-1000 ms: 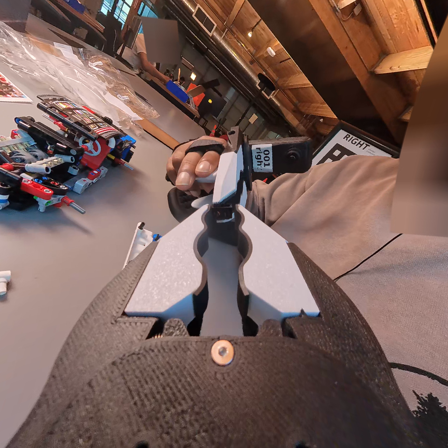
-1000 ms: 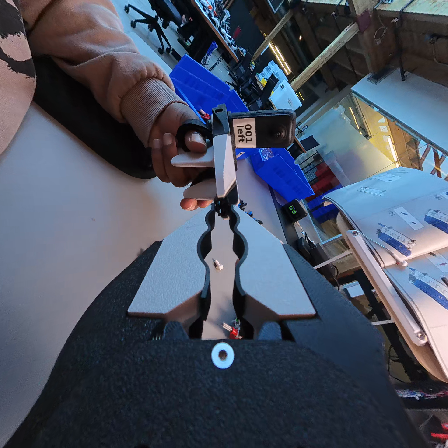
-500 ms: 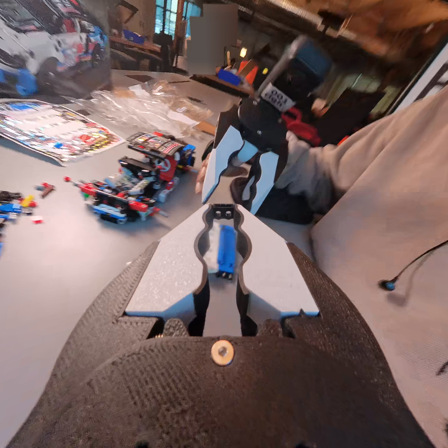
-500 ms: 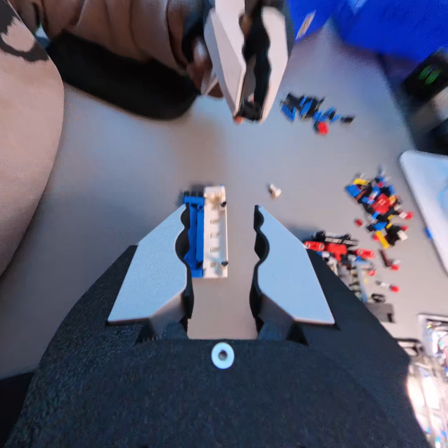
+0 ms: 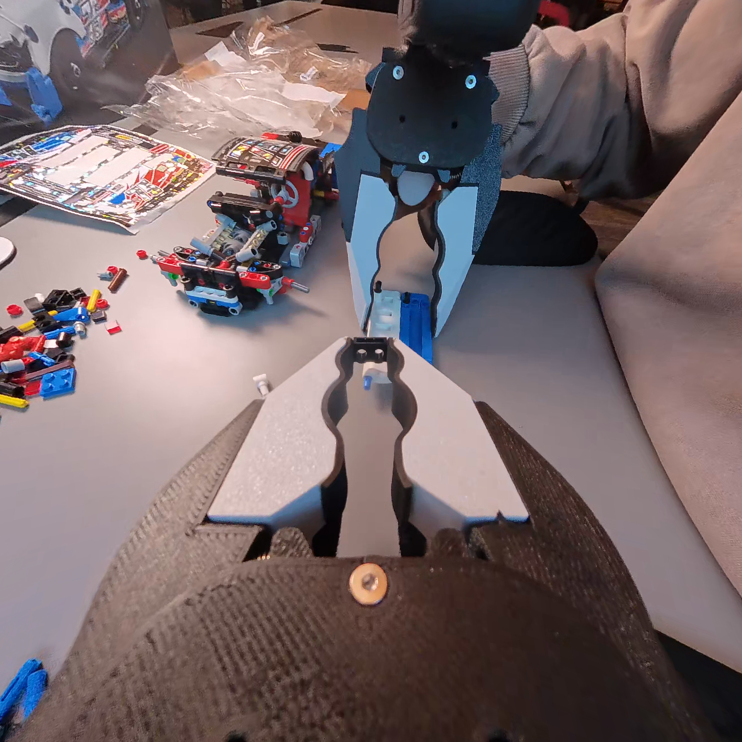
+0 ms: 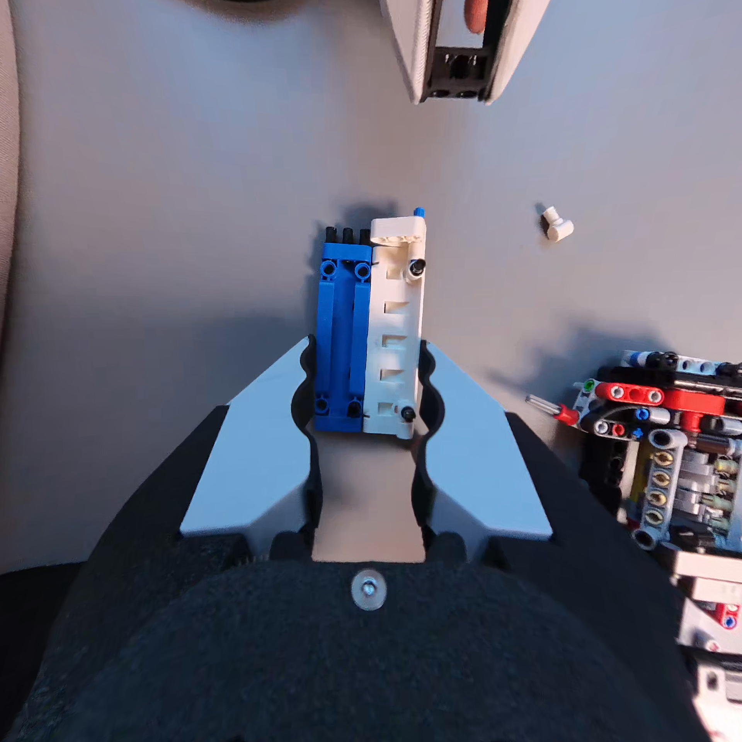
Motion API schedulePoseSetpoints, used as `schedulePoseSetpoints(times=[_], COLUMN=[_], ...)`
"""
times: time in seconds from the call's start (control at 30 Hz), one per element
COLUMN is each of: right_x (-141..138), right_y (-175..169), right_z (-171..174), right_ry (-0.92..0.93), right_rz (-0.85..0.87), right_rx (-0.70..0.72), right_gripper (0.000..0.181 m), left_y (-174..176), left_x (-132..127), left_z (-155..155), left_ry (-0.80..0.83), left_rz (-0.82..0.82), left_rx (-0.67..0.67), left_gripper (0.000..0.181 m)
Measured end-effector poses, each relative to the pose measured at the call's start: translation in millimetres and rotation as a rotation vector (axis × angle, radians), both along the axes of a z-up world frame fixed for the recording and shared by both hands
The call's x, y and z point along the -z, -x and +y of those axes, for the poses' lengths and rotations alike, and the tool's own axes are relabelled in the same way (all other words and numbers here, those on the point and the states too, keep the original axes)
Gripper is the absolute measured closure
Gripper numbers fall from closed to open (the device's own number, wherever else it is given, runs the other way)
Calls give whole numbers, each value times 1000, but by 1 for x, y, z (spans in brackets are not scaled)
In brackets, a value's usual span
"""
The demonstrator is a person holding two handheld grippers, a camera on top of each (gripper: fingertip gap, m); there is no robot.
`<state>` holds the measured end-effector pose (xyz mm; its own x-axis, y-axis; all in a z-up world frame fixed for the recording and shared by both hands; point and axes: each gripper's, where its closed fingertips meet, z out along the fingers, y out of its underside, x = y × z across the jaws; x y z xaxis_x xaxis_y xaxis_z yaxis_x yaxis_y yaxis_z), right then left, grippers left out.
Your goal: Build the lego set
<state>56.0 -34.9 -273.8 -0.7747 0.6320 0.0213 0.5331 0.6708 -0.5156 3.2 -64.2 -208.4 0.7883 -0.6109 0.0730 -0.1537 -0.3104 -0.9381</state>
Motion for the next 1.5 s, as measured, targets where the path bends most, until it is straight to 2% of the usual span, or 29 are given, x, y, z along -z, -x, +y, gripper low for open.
schedulePoseSetpoints(times=[0.03,0.17,0.27,0.33,0.57,1.2,1.5], right_x=[0,-6,-38,-52,-54,-58,-59], right_y=[0,7,14,16,17,13,10], right_z=[0,3,0,0,-2,-5,-11], right_ry=[8,101,327,396,406,432,437], right_rz=[7,94,207,270,341,385,375], right_rx=[2,33,58,66,54,19,5], right_gripper=[132,133,132,132,133,133,133], left_y=[-1,-6,-10,-13,-23,-24,-27], left_x=[1,0,-7,-12,-17,-19,-19], left_z=[-1,-4,-5,-6,-6,-9,-12], left_ry=[1,-7,-45,-65,-81,-71,-83], left_rz=[2,8,-5,-16,-38,-117,-94], left_rx=[8,32,47,60,74,99,120], left_gripper=[167,167,167,167,167,167,167])
